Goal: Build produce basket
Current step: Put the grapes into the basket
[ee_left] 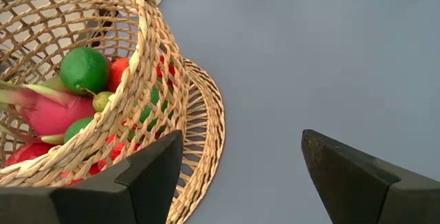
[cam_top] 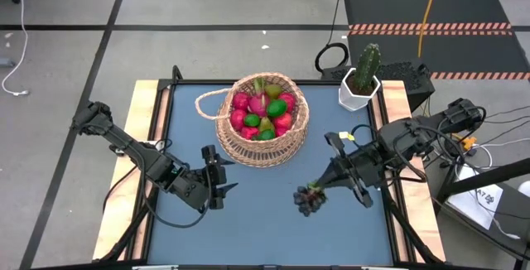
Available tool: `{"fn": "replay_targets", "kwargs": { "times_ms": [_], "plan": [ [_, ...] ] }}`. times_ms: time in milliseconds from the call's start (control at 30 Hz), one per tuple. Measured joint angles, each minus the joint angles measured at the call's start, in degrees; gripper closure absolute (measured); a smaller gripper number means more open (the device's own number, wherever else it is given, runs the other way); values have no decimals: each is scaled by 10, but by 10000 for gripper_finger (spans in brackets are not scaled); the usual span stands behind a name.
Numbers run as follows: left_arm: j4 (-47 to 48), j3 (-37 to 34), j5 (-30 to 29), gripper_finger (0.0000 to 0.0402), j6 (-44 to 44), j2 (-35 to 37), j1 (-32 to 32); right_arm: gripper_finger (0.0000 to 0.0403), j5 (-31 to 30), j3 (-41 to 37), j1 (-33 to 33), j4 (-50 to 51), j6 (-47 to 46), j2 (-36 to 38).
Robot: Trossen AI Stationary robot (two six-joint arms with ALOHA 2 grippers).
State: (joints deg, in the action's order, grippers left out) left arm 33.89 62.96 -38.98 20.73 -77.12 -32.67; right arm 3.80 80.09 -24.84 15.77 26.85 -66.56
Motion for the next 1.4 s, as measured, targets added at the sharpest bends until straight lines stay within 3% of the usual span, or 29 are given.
{"fn": "replay_targets", "kwargs": {
  "times_ms": [267, 1067, 1400],
  "plan": [
    [-11, 0, 0, 108, -4, 0, 0, 403, 69, 0, 0, 32, 12, 3],
    [-11, 0, 0, 108, -6, 0, 0, 403, 67, 0, 0, 41, 19, 3],
    [-12, 0, 0, 108, -5, 0, 0, 403, 22, 0, 0, 42, 10, 3]
  ]
}}
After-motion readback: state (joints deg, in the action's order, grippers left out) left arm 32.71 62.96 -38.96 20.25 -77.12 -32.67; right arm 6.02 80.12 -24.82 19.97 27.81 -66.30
